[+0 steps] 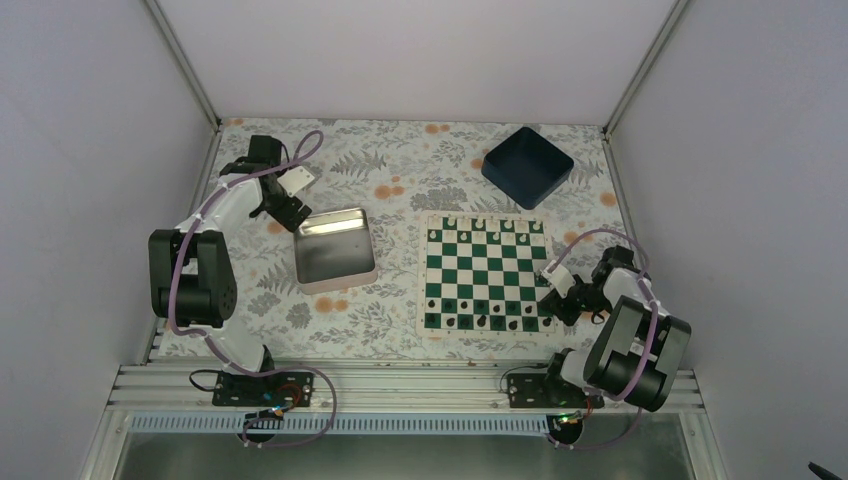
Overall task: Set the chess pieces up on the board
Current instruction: Place the chess piece on the chessboard, then reset both arms
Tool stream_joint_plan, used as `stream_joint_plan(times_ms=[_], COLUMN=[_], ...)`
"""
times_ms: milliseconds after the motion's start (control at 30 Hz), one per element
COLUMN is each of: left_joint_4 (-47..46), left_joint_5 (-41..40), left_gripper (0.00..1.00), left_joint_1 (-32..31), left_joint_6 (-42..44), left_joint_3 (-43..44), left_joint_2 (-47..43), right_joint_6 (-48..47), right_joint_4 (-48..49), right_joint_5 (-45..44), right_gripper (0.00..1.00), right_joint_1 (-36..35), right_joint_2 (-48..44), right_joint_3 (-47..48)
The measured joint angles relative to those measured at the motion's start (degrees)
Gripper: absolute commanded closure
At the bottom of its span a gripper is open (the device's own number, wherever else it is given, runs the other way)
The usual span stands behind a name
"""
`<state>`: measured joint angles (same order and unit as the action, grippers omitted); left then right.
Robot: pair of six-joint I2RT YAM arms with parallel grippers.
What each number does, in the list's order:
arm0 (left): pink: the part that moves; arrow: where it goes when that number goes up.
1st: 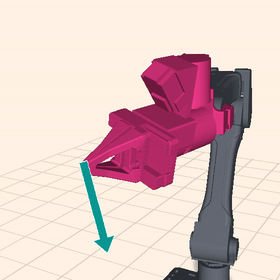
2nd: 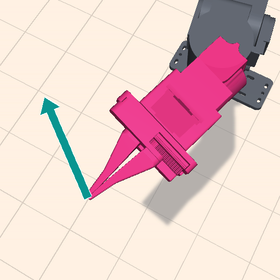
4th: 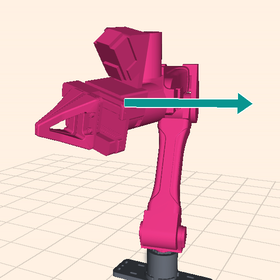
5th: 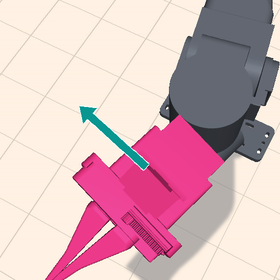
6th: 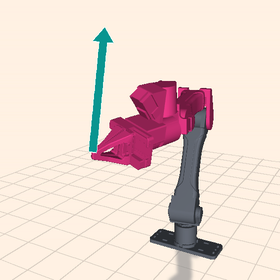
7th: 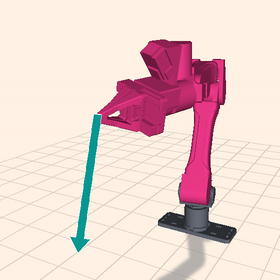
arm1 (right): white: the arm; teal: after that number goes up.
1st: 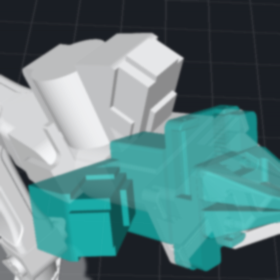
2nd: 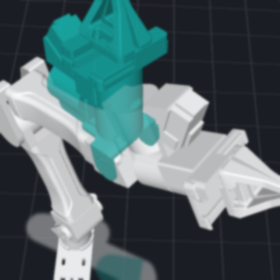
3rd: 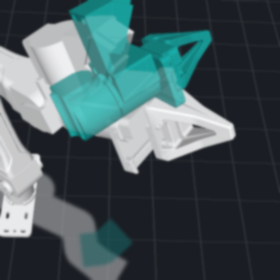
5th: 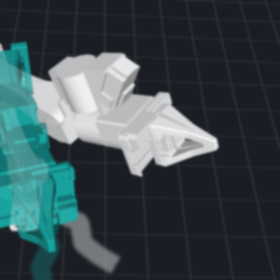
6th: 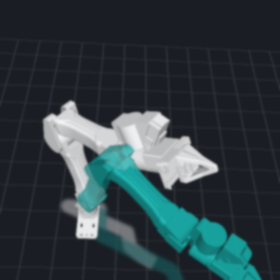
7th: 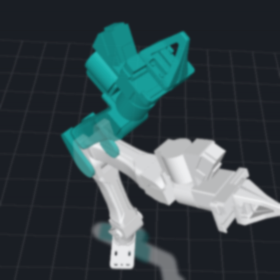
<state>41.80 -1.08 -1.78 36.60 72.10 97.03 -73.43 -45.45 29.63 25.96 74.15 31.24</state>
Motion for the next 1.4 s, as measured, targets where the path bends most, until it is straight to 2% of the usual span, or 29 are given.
stream_joint_plan(times_ms=[167, 400, 567, 667, 700, 733, 767, 800, 967, 1100, 1200, 1400], left_joint_4=[0.0, 0.02, -0.02, -0.07, -0.07, -0.07, -0.07, -0.09, -0.09, -0.46, -2.16, -5.95], left_joint_5=[0.0, -0.02, -0.33, -0.44, -0.42, -0.42, -0.42, -0.42, 0.11, 1.44, 2.73, 5.16], left_gripper=[0.0, 0.0, 0.0, 0.0, 0.0, 0.0, 0.0, 0.0, 0.0, 0.0, 0.0, 0.0], left_joint_1=[0.0, 0.0, 0.0, 0.0, 0.0, 0.0, 0.0, 0.0, 0.0, 0.0, 0.0, 0.0], left_joint_6=[0.0, 0.0, 0.02, 0.02, 0.02, 0.04, 0.07, 0.07, 0.24, 0.26, 0.26, 0.26], left_joint_3=[0.0, -0.02, -0.39, -0.7, -0.79, -0.81, -0.81, -0.81, -0.74, -0.74, -0.87, -2.51], left_joint_2=[0.0, 0.0, 0.0, 0.0, -0.02, -0.02, -0.04, -0.15, -1.84, -3.26, -3.96, -5.66], right_joint_6=[0.09, 0.15, 0.17, 0.35, 0.52, 0.68, 0.55, 1.07, 4.04, 8.76, 12.31, 23.08], right_joint_4=[0.55, 0.35, -1.16, -2.69, -3.67, -4.81, -6.88, -8.15, -15.87, -17.79, -17.2, -10.78], right_joint_5=[-0.13, -0.13, -0.07, 0.28, 0.63, 1.07, 2.16, 3.06, 8.52, 11.98, 14.6, 16.72], right_gripper=[0.73, 0.66, 0.57, 0.44, 0.37, 0.24, 0.04, 0.01, 0.0, 0.0, 0.0, 0.0], right_joint_1=[0.0, 0.0, 0.0, 0.0, 0.0, 0.0, 0.0, 0.0, -0.02, -0.02, -0.02, -0.09], right_joint_2=[0.07, -0.37, -2.38, -3.98, -4.33, -4.48, -4.52, -4.52, -2.91, 0.59, 0.74, -0.98], right_joint_3=[0.0, 0.28, 2.23, 4.79, 6.03, 7.34, 10.08, 12.31, 30.67, 43.82, 46.97, 47.1])
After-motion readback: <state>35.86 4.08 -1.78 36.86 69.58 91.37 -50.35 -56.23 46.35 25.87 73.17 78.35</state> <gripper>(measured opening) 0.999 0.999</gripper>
